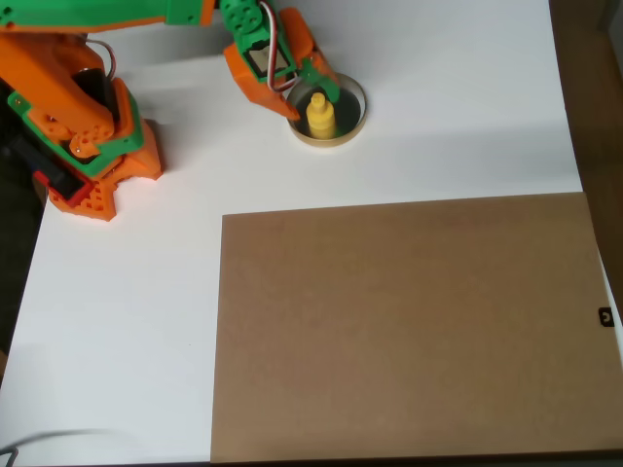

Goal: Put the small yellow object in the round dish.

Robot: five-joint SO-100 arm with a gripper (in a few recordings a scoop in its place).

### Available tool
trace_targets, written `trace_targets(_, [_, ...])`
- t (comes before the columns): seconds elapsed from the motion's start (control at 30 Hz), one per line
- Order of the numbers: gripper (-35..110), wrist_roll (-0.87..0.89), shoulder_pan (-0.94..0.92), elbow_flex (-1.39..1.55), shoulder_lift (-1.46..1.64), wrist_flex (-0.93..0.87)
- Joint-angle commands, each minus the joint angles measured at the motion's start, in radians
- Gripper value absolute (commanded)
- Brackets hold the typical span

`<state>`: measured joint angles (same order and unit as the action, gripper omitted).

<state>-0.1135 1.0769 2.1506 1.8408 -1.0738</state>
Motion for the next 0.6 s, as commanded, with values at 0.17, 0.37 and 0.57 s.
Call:
trace_targets(0.17, [17, -0.051, -0.034, -0.249, 0.031, -0.129])
trace_targets(0.37, [17, -0.117, -0.123, -0.331, 0.032, -0.187])
trace_targets(0.57, [18, -0.195, -0.324, -0.377, 0.064, -0.210])
